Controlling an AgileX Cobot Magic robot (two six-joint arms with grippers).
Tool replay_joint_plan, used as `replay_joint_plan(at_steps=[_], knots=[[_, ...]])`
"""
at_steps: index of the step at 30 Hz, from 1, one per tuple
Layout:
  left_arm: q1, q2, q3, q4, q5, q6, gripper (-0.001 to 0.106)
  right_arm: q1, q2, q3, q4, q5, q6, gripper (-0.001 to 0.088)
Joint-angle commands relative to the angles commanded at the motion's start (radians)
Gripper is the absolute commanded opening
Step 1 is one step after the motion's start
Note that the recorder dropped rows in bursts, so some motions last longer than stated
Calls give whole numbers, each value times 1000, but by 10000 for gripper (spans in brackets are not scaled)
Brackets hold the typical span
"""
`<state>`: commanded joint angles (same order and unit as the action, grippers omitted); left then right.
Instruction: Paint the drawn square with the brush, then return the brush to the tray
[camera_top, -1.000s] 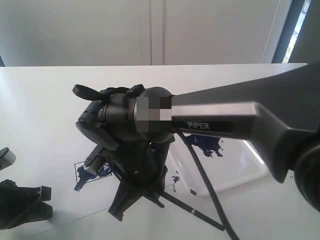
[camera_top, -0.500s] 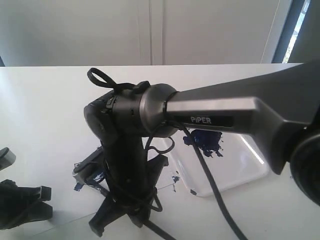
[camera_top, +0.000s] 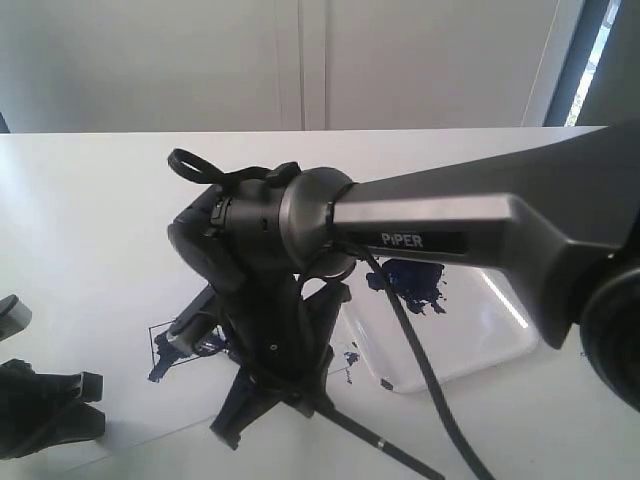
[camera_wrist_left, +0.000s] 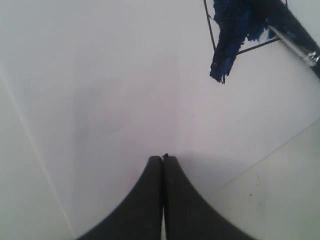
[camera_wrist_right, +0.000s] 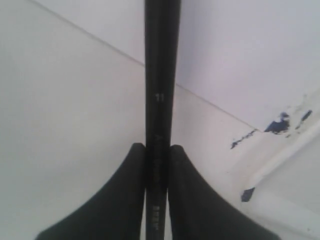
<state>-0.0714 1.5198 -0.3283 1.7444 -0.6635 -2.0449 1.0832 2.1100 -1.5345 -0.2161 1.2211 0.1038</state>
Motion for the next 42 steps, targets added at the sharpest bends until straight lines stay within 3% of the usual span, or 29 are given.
replay_joint_plan(at_steps=[5, 13, 17, 26, 33, 42], knots=[[0, 0, 0, 0, -2, 0, 0, -23, 2, 0, -5, 0, 5, 0], [0, 0, 0, 0, 2, 0, 0, -25, 4, 0, 128, 0, -30, 0], [0, 0, 0, 0, 2, 0, 0, -25, 2, 4, 133, 0, -30, 0], [0, 0, 0, 0, 4, 0, 0, -25, -48, 127, 133, 0, -40, 0], [0, 0, 0, 0, 4, 0, 0, -25, -104, 139, 159, 0, -44, 0], [0, 0, 0, -7, -1, 0, 0, 30, -121, 139, 188, 0, -56, 0]])
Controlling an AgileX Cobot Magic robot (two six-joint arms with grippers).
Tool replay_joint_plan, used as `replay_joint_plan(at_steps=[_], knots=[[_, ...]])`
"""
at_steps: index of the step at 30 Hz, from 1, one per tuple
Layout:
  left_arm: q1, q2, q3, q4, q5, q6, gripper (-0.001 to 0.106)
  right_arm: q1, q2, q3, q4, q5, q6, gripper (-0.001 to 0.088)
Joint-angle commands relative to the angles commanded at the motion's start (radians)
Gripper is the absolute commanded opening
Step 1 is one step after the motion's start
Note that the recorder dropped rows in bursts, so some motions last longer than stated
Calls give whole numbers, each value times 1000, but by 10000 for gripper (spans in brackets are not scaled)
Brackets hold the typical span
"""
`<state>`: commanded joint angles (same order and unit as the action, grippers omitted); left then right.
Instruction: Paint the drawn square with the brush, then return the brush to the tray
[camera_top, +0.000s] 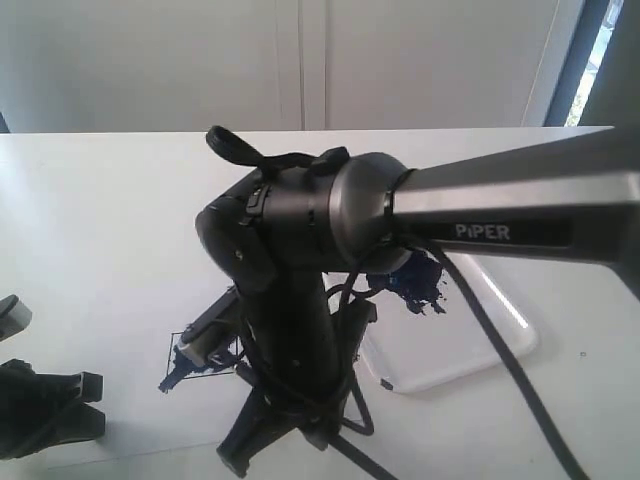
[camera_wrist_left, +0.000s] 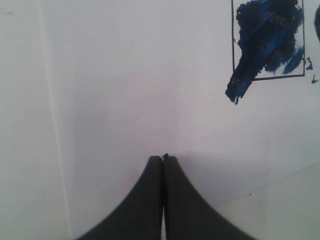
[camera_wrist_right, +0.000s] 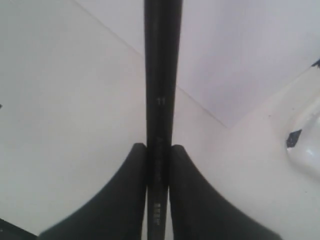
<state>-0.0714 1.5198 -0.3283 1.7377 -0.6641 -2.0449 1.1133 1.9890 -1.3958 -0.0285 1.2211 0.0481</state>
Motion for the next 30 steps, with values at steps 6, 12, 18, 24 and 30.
replay_joint_plan(at_steps=[6, 12, 18, 24, 30], knots=[[0, 0, 0, 0, -6, 0, 0, 12, 36, 2, 0, 0, 0, 0], [0, 0, 0, 0, -7, 2, 0, 12, 42, 2, -7, 0, 0, 0], [0, 0, 0, 6, -7, 2, 0, 12, 42, 2, -61, 0, 9, 0], [0, 0, 0, 6, -7, 2, 0, 12, 42, 6, -61, 0, 9, 0], [0, 0, 0, 6, -7, 2, 0, 12, 45, 58, -139, 0, 18, 0]])
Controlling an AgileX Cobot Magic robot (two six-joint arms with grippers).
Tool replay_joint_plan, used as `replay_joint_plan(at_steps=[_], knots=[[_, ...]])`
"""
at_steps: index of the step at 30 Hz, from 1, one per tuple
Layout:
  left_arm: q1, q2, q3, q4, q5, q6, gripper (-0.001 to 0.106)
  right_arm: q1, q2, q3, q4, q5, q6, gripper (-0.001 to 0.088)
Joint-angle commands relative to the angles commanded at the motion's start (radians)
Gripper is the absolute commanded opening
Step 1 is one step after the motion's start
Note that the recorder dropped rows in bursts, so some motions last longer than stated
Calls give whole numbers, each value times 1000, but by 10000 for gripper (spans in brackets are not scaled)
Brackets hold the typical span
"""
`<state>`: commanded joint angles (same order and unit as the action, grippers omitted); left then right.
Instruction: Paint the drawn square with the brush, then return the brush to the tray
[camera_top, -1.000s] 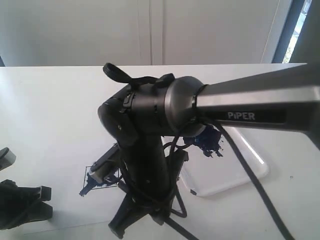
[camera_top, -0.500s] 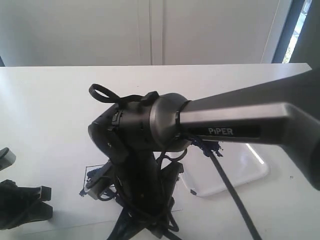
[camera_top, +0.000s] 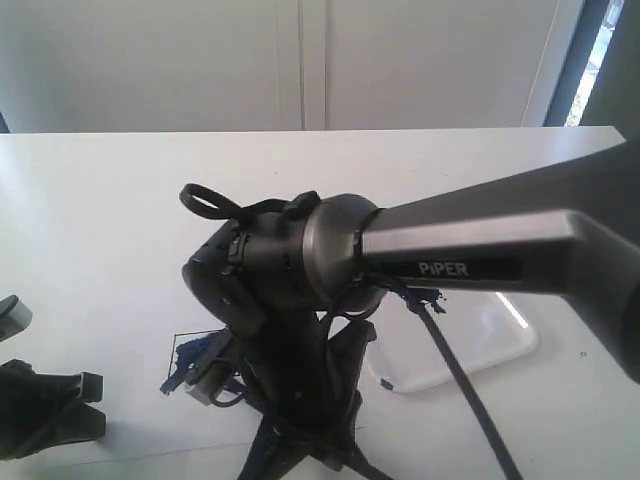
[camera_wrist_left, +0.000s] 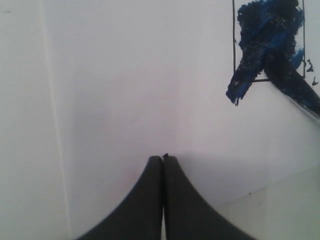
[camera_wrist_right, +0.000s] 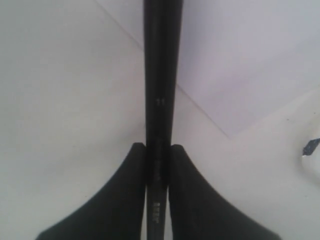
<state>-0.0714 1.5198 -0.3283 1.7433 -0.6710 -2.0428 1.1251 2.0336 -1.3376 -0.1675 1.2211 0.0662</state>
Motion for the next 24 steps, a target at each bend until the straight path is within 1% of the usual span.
replay_joint_plan(at_steps=[2, 4, 15, 19, 20, 22, 24], knots=[[0, 0, 0, 0, 0, 0, 0, 0, 0, 14, -44, 0, 29, 0], [0, 0, 0, 1, 0, 0, 0, -3, 0, 18, -57, 0, 36, 0], [0, 0, 0, 1, 0, 0, 0, -49, 0, 21, -77, 0, 43, 0], [0, 0, 0, 1, 0, 0, 0, -53, -10, 21, -80, 0, 43, 0], [0, 0, 0, 1, 3, 0, 0, -53, -24, 21, -78, 0, 43, 0], [0, 0, 0, 1, 15, 0, 0, -51, -94, 21, -71, -1, 71, 0], [0, 0, 0, 0, 15, 0, 0, -51, -150, 21, -71, -51, 103, 0]])
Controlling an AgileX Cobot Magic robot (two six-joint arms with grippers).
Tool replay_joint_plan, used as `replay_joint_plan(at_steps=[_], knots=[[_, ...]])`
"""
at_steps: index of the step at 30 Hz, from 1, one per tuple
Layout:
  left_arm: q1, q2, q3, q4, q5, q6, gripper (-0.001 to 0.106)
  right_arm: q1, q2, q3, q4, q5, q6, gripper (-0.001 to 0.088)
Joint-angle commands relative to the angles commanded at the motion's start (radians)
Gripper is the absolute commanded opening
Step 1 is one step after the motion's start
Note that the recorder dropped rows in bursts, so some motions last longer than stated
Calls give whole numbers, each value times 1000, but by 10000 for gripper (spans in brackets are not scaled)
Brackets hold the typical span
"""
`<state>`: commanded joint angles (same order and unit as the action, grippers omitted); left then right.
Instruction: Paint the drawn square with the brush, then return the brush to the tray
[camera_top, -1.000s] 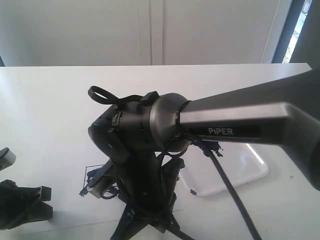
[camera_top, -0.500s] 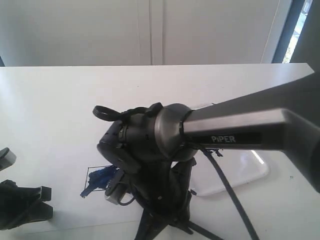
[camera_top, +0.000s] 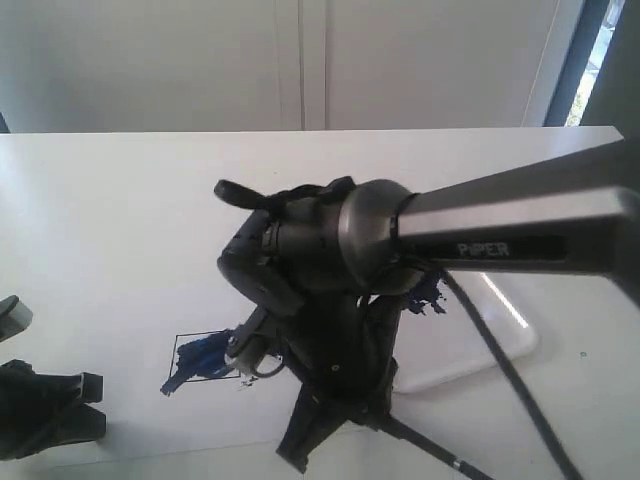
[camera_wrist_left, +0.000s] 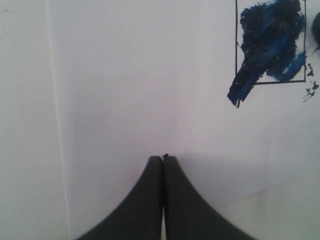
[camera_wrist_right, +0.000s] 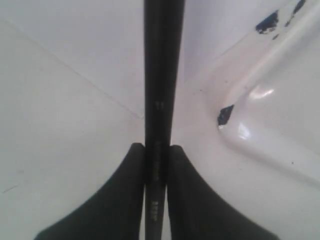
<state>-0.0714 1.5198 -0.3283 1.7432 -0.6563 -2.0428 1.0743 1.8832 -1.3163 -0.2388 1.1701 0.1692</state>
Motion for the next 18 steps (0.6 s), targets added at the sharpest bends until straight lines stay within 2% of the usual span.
replay_joint_plan(at_steps=[3, 5, 9, 13, 18], knots=[[0, 0, 0, -27, 0, 27, 0, 0, -117, 0, -10, -78, 86, 0], [0, 0, 0, -83, -5, 90, 0, 0, -186, 0, -20, -148, 163, 0], [0, -21, 0, -193, -18, 225, 0, 0, -285, 26, -173, -182, 345, 0], [0, -74, 0, -305, -109, 360, 0, 0, -337, 144, -339, -174, 549, 0], [0, -176, 0, -341, -139, 449, 0, 0, -355, 324, -440, -235, 747, 0]])
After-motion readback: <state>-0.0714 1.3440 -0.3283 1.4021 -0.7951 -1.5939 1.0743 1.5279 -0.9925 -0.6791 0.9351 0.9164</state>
